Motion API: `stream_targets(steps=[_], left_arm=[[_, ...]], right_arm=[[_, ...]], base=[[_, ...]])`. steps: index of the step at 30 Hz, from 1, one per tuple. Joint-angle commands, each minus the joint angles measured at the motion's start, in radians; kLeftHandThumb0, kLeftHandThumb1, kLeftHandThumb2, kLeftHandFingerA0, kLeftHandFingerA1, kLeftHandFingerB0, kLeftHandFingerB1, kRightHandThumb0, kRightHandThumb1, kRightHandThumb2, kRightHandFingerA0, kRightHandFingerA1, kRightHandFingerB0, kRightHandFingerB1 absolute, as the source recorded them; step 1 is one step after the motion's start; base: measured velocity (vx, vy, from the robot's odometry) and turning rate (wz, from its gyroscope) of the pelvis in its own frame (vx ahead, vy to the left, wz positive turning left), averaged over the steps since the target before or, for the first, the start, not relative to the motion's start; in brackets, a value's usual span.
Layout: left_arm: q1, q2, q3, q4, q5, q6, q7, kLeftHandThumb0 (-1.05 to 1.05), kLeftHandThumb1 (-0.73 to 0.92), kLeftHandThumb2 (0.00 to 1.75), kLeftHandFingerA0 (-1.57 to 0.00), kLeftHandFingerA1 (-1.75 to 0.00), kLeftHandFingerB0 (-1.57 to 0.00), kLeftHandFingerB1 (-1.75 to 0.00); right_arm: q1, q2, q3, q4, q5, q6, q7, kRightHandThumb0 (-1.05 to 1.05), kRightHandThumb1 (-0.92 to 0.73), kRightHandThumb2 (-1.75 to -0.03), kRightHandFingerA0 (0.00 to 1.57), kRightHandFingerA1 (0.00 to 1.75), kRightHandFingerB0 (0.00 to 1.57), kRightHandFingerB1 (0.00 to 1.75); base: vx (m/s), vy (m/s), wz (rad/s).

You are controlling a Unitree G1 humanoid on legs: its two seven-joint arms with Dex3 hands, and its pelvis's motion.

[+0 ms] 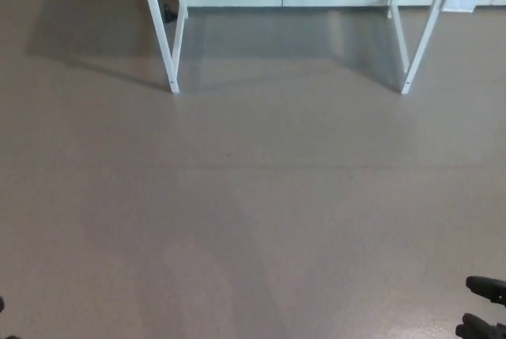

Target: The robot walk towards a table in front and uses its left hand to pick up the pot from the base and places it on the table

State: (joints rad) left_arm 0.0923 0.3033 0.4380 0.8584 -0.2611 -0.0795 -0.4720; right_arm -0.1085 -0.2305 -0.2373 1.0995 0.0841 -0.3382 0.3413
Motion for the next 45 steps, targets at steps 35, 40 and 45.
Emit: stream_targets(steps=[35, 40, 45], left_arm=[[0.170, 0.014, -0.058, 0.088, 0.029, -0.153, 0.032, -0.22, 0.47, 0.54, -0.46, -0.39, -0.45, -0.35], [0.174, 0.015, -0.056, 0.098, 0.020, -0.158, 0.021, -0.28, 0.45, 0.60, -0.43, -0.42, -0.42, -0.39], [0.176, 0.013, -0.051, 0.105, 0.009, -0.143, 0.019, -0.24, 0.46, 0.59, -0.44, -0.42, -0.44, -0.39]], right_arm=[[0.173, -0.015, 0.065, 0.035, -0.027, -0.071, -0.033, -0.65, -0.34, -0.69, 0.85, 0.53, 0.58, 0.46], [0.182, -0.019, 0.075, 0.037, -0.037, -0.084, -0.035, -0.65, -0.36, -0.71, 0.81, 0.53, 0.55, 0.46], [0.192, -0.019, 0.080, 0.041, -0.046, -0.098, -0.039, -0.64, -0.37, -0.71, 0.81, 0.54, 0.55, 0.47]], base=[[0.33, 0.003, -0.04], [0.39, 0.217, -0.12], [0.30, 0.078, 0.08]])
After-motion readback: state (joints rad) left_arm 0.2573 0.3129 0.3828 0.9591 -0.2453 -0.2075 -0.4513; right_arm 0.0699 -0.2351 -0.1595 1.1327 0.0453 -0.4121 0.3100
